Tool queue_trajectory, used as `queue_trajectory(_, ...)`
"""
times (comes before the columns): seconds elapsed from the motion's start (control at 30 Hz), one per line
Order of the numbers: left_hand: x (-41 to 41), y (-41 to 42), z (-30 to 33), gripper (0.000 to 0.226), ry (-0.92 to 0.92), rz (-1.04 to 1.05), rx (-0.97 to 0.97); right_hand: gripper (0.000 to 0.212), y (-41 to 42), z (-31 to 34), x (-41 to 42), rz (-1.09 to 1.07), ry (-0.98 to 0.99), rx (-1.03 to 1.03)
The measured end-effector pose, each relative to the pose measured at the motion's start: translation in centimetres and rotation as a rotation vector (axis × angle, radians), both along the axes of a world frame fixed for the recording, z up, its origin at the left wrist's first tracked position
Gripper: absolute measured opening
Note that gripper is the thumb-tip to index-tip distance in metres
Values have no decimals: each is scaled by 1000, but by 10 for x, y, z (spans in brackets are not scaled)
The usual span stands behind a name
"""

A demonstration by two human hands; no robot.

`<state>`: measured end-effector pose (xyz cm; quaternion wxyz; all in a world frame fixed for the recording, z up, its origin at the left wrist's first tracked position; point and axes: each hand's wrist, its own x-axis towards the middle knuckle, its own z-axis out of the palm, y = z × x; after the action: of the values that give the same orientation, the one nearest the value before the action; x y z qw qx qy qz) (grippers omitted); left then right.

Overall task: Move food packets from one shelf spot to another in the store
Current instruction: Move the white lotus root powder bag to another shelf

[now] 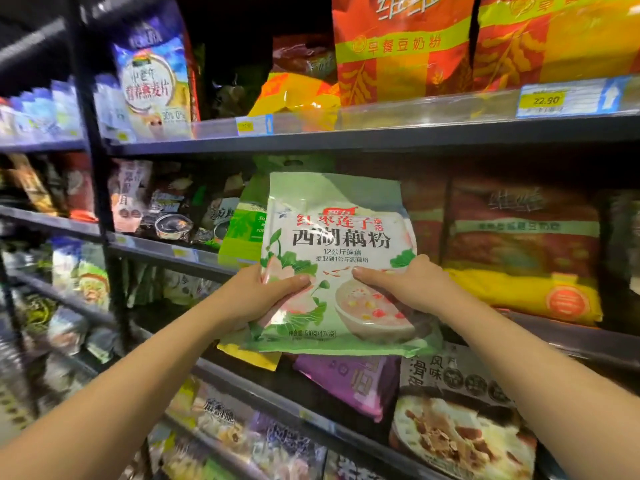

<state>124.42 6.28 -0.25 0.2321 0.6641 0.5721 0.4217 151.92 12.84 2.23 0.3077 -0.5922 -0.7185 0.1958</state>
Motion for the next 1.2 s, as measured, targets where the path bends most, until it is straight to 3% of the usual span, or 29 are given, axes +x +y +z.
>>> queue_trajectory(0.07, -26, -13, -6, 37, -35, 17, -29, 132, -4, -4, -26, 58, -8, 1)
queue_trajectory(0.17, -62, -36, -10, 15, -48, 6, -41, 117, -10, -10, -66, 218, 25, 1)
queue_trajectory(0.23, -87, -50, -10, 4, -31, 34, -13, 129, -14, -11, -95, 257, 44, -6)
queue_trajectory(0.3, -114, -63, -11, 13, -24, 85, 13, 144, -18, -10, -126, 260, 44, -9)
queue_trajectory(0.43, -166, -92, -11, 32, -51, 120, 21, 146, -22, -8, -195, 339, 51, -11)
queue_trajectory(0.67, -269, -129, -18, 40, -125, 247, 21, 137, -28, -14, -318, 434, 117, 6)
queue_trajectory(0.77, -315, -135, -27, 55, -180, 315, 15, 129, -28, -23, -366, 473, 146, 15)
queue_trajectory(0.93, -376, -139, -40, 24, -200, 356, 50, 124, -21, -39, -438, 525, 189, 9)
queue_trajectory(1.07, -424, -135, -49, 44, -227, 441, 38, 137, -7, -43, -497, 615, 187, -21)
queue_trajectory(1.2, -472, -127, -52, 41, -233, 522, 28, 130, 16, -50, -562, 661, 192, -23)
